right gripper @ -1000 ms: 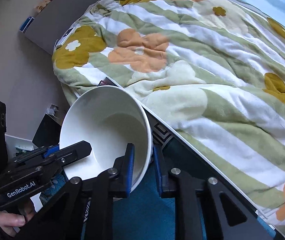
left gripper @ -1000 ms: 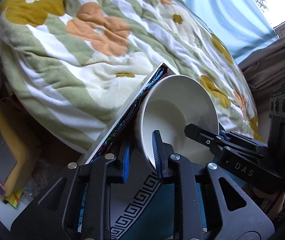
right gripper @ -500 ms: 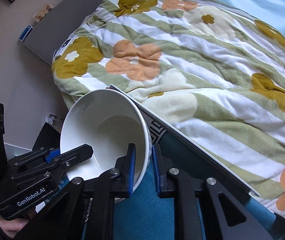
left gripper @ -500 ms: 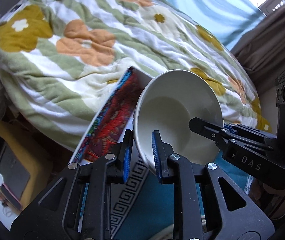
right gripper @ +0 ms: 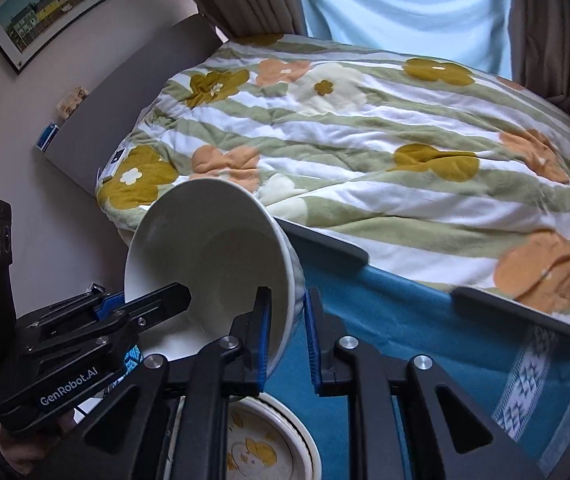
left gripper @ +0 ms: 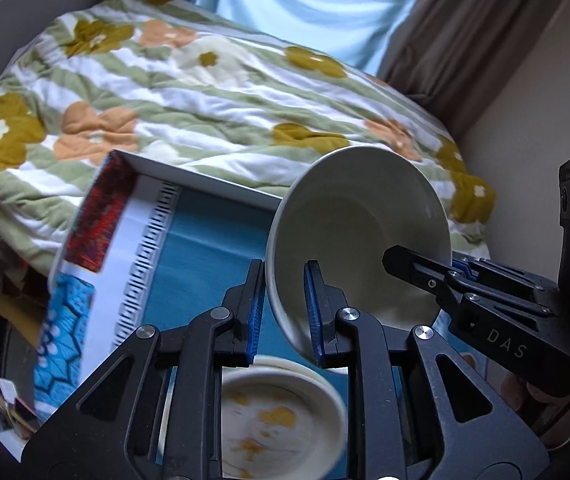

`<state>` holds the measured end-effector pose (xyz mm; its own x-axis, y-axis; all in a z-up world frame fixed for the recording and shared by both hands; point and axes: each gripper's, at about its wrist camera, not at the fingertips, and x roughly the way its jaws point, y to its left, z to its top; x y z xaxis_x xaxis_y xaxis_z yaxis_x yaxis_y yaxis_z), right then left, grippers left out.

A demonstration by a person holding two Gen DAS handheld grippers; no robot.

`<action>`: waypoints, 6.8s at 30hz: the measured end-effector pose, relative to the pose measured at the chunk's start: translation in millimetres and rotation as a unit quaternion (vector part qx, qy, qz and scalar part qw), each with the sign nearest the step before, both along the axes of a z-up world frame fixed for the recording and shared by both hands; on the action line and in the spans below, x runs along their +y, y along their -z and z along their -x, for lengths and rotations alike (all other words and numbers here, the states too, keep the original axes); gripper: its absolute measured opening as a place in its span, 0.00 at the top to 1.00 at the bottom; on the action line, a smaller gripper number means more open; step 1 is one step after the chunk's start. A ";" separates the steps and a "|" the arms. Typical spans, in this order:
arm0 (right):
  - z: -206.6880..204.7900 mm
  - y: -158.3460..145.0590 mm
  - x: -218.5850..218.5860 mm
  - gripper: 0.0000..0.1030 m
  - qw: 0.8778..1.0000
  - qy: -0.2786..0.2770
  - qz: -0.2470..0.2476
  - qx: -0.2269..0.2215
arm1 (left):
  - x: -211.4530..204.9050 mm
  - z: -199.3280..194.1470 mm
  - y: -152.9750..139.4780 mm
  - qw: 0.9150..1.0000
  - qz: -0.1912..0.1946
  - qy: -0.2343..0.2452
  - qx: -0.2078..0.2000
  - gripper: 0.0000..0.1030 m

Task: Organize plates and bowls
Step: 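Lift the small white bowl with the left gripper over the cream bowl, then lower the white bowl into the cream bowl and open the left gripper, then grasp the pink bowl rim holding the nested bowls with the left gripper, then carry the nested bowl stack with the left gripper over the plate stack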

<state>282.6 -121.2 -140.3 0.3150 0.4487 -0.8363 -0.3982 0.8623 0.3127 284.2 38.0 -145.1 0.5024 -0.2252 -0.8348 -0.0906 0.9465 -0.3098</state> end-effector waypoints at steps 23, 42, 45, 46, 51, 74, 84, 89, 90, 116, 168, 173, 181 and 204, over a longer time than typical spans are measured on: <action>147.3 48.0 -222.3 0.85 0.987 0.153 0.011 0.054 | -231.6 111.0 55.6 0.987 0.010 0.145 0.061 0.83; 151.8 88.7 -238.8 0.85 0.984 0.156 0.020 0.085 | -254.8 100.3 87.6 0.980 -0.054 0.172 0.088 0.83; 153.0 88.7 -238.8 0.85 0.984 0.154 0.023 0.085 | -259.1 101.1 86.5 0.978 -0.070 0.177 0.084 0.83; 152.5 88.6 -238.0 0.85 0.984 0.154 0.023 0.086 | -261.4 101.8 85.7 0.977 -0.082 0.179 0.083 0.83; 153.2 88.1 -236.7 0.85 0.984 0.153 0.026 0.086 | -270.4 104.4 85.0 0.972 -0.121 0.188 0.077 0.83; 156.5 81.9 -244.7 0.85 0.982 0.165 0.013 0.085 | -265.3 105.9 76.3 0.973 -0.122 0.180 0.072 0.83; 190.3 9.7 -266.7 0.65 0.992 0.123 0.006 -0.020 | -228.8 136.8 2.1 0.976 -0.117 0.185 -0.016 0.74; 204.9 9.2 -267.4 0.09 0.995 0.076 0.055 -0.036 | -209.2 158.5 5.9 0.971 -0.147 0.189 -0.026 0.00; 205.4 13.4 -266.2 0.09 0.995 0.064 0.076 -0.033 | -207.6 161.2 9.3 0.968 -0.156 0.194 -0.024 0.00; 155.5 142.3 -228.6 0.49 0.976 -0.045 0.179 0.111 | -245.8 110.8 141.4 0.928 -0.114 0.323 0.149 0.51; 186.4 66.9 5.2 0.85 0.989 -0.092 0.111 0.031 | -11.2 171.5 58.3 0.944 -0.153 0.281 0.074 0.87; 183.3 88.3 27.5 0.85 0.990 -0.067 0.113 0.047 | 2.7 163.1 87.3 0.942 -0.141 0.292 0.085 0.87; 178.6 111.7 35.7 0.85 0.989 -0.047 0.127 0.054 | 6.7 154.3 113.7 0.940 -0.130 0.303 0.090 0.87; 178.5 120.9 33.5 0.85 0.990 -0.019 0.118 0.070 | 6.4 150.0 115.1 0.932 -0.162 0.315 0.079 0.87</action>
<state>104.1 -87.7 -261.1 0.1745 0.2445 -0.9538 -0.3983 0.9034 0.1587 134.3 44.4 -260.1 0.2198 -0.1572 -0.9628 0.4941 0.8689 -0.0290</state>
